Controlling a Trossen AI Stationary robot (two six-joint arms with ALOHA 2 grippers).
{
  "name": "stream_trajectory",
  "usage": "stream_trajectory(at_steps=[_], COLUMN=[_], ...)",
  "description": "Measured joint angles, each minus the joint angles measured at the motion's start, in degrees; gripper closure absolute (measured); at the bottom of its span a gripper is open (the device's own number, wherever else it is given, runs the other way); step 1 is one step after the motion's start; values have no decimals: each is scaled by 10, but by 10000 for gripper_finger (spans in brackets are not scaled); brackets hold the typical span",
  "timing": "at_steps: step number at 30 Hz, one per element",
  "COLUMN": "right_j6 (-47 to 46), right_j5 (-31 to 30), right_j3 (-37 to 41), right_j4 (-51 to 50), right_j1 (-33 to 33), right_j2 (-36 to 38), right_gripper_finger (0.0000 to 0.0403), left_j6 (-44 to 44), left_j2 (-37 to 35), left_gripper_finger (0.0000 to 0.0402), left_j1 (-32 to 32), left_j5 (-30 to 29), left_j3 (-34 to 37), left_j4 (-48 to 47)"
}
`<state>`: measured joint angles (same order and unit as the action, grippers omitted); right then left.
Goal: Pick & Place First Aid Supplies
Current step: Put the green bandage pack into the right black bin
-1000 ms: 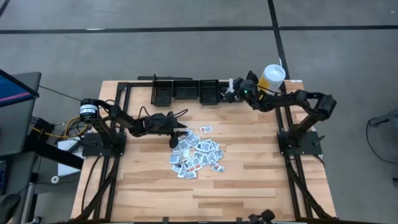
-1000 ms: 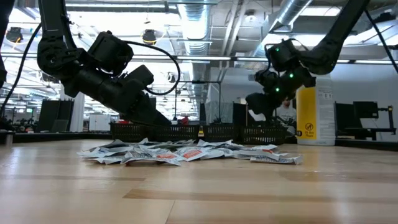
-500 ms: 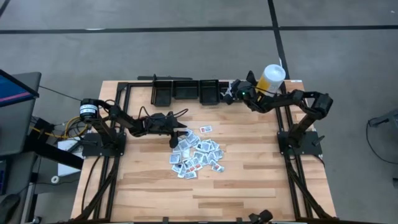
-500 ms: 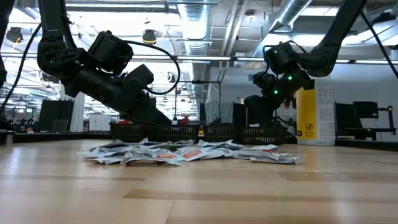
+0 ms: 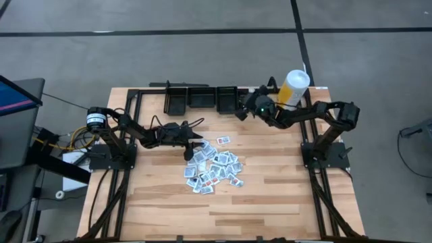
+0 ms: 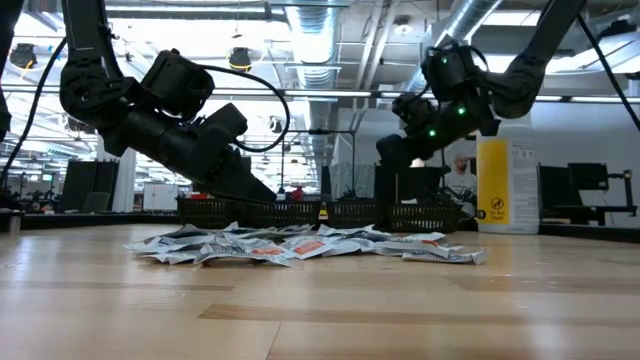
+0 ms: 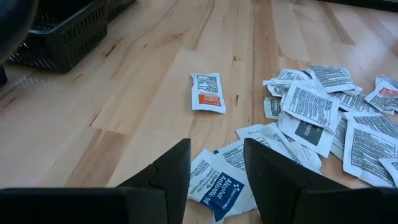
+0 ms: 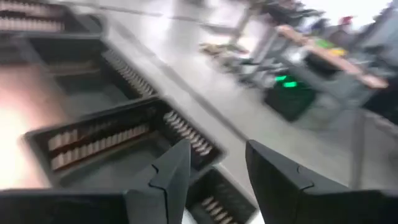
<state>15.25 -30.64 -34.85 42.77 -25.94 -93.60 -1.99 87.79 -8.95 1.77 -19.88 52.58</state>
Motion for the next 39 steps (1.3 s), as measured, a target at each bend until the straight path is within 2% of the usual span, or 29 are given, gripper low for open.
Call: stream_trajectory(at_steps=[5,7,9,16,20,23,26,32,34,39], right_j6=[-18,-30,-44,-61,-44,-28,-20,-19,-37,-85], right_j5=[-228,-267,-278,-267,-306,-309,-300,-205,-162,-108], right_j3=[-4,-4,-4,-4,-4,-4,-4,-4,-4,-4], right_j4=[5,3,2,-3,-2,-1,-1,-1,-2,-19], right_j1=[-17,-30,-42,-91,-121,-136,-143,-132,-129,-128], right_j2=[0,0,0,0,0,0,0,0,0,0], right_gripper_finger=[270,277,284,316,360,395,393,400,400,402], left_j6=[0,0,0,0,0,0,0,1,1,1], left_j2=[0,0,0,0,0,0,0,0,0,0], left_gripper_finger=[253,253,253,253,253,253,253,253,253,253], left_j1=[0,0,0,0,0,0,0,0,0,0], left_j5=[0,0,0,0,0,0,0,0,0,0], left_j3=[0,0,0,0,0,0,0,0,0,0], left_j4=[2,2,2,2,2,2,3,4,4,4])
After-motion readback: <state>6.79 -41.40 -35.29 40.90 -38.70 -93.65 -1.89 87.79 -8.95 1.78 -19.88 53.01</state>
